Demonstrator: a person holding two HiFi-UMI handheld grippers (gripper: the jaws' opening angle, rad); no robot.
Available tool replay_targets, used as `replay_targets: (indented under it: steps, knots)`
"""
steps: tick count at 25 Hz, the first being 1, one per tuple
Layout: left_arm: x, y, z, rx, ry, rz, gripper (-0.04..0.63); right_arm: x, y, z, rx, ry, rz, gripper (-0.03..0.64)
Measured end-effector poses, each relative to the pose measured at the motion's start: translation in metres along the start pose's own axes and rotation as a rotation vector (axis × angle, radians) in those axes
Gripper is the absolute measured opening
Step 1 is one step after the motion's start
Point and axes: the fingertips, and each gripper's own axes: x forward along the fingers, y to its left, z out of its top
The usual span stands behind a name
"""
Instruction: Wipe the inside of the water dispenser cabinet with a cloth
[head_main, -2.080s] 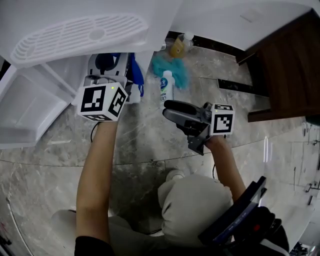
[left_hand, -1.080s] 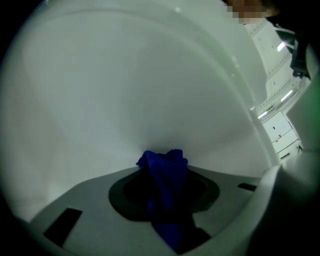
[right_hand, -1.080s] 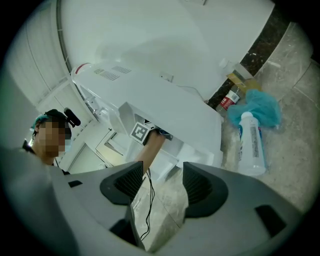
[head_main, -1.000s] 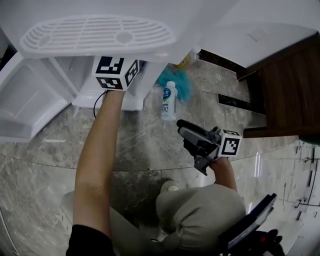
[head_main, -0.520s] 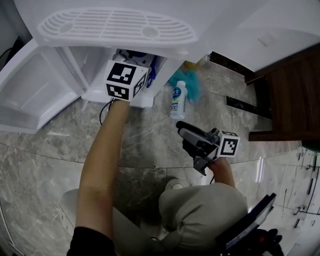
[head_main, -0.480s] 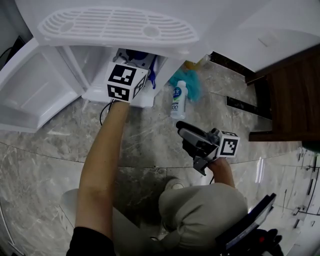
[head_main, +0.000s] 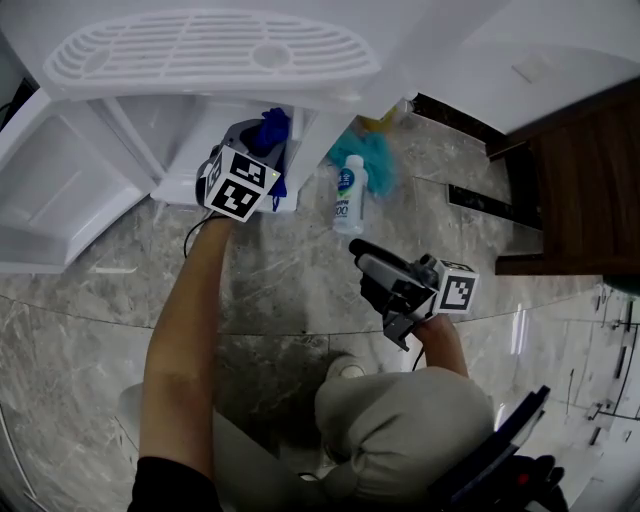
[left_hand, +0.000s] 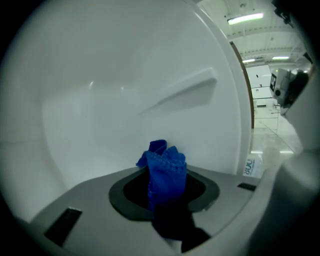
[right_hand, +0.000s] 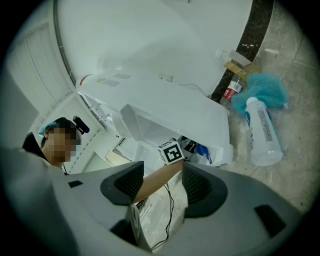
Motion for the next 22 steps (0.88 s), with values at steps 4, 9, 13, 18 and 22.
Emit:
replay_targets:
  steps: [4, 9, 13, 18, 22]
  knots:
    - [0.008, -0.001, -0.005, 0.088, 0.077, -0.042, 0.135, -0.003, -0.009, -0.004, 0.012, 0.017, -0.018, 0.236]
    - [0.030, 0.015, -0.007, 0.120, 0.187, -0.053, 0.135, 0.007, -0.005, -0.008, 0.010, 0.042, -0.003, 0.236]
    - [0.040, 0.025, -0.004, 0.138, 0.234, -0.051, 0.137, 0.010, -0.004, -0.012, 0.007, 0.051, -0.001, 0.236]
    - [0.020, 0.005, -0.005, 0.228, 0.221, -0.054, 0.137, 0.009, -0.009, -0.016, 0.029, 0.056, -0.001, 0.236]
    - [0.016, -0.004, -0.009, 0.328, 0.238, -0.104, 0.137, 0.016, -0.011, -0.019, 0.037, 0.070, 0.002, 0.236]
